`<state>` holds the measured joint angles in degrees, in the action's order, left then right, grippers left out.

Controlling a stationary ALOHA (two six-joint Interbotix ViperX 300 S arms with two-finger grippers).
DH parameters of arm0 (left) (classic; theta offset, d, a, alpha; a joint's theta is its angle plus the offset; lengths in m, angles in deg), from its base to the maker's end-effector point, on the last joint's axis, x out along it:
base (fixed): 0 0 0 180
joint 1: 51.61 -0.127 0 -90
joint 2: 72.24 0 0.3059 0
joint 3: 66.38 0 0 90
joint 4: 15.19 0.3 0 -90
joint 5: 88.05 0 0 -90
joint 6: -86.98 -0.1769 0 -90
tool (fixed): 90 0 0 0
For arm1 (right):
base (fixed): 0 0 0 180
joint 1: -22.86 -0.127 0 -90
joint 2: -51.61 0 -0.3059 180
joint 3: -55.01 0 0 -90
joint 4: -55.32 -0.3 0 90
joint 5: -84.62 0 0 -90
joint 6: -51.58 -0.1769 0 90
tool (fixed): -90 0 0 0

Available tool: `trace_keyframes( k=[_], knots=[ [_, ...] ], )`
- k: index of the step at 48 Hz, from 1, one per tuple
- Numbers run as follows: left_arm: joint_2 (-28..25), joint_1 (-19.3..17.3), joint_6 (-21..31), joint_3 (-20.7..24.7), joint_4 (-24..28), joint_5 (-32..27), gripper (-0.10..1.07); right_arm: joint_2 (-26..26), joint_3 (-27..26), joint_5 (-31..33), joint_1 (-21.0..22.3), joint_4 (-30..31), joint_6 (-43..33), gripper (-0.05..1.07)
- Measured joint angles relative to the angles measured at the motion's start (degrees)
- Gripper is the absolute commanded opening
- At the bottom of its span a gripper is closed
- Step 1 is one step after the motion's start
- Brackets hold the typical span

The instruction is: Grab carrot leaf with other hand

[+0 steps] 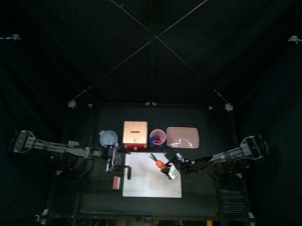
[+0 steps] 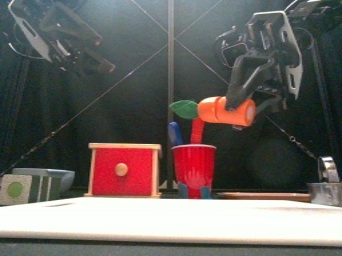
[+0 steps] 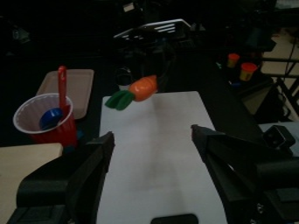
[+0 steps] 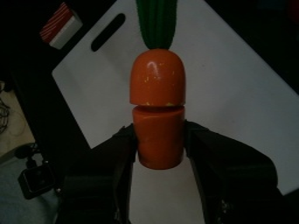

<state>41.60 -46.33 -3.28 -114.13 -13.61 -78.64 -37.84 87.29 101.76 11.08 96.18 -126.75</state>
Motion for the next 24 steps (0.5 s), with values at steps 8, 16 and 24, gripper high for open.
trace_keyframes(
  k=[8, 16, 24],
  knots=[
    [-4.22, 0.26, 0.00, 1.93, 3.60, 0.70, 1.01, -2.29, -1.93, -2.37, 0.09, 0.44, 1.67, 0.52],
    [-8.44, 0.26, 0.09, 3.08, 5.19, 3.34, 1.01, -4.31, -4.04, -3.69, 0.18, 2.46, 1.67, 0.52],
    [-13.27, 0.26, 0.18, 4.22, 5.19, 5.98, 1.01, -5.98, -5.71, -4.13, 0.09, 4.31, 1.67, 0.52]
  ],
)
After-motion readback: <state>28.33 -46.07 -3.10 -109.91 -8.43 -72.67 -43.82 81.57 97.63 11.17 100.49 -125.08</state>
